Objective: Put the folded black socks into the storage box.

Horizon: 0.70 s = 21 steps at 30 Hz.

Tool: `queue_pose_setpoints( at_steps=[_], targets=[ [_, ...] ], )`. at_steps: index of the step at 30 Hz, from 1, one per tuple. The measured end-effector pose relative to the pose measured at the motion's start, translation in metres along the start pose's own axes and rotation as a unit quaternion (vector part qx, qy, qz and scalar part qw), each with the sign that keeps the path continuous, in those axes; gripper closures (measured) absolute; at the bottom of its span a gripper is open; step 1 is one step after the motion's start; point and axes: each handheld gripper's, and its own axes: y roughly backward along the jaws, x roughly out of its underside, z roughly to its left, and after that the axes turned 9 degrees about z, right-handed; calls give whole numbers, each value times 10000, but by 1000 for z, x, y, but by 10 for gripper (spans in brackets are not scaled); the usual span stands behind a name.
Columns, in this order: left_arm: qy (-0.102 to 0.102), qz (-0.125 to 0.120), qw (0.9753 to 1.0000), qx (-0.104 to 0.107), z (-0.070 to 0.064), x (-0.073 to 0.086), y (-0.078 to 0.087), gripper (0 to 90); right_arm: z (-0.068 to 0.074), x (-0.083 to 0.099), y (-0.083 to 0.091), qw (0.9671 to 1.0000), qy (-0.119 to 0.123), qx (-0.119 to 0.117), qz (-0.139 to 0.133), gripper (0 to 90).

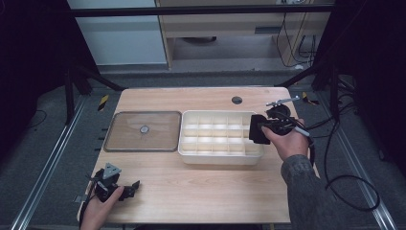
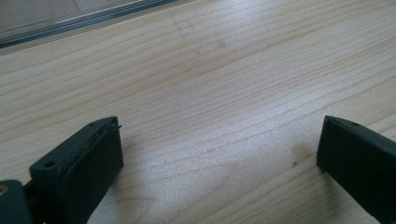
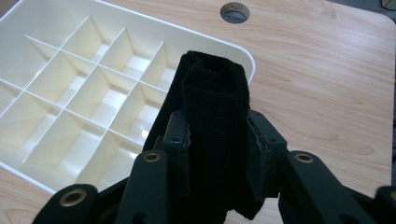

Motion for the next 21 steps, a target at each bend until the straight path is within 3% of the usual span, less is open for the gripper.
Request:
queue_pose_setpoints(
  at_steps=[14,21],
  targets=[
    [-5,-1,10000,3,0,0,0,0,13,6,-20,9994,190,89,283,650],
    [-3,0,10000,0,0,0,0,0,23,11,-34,9979,400,248,435,652]
  ],
)
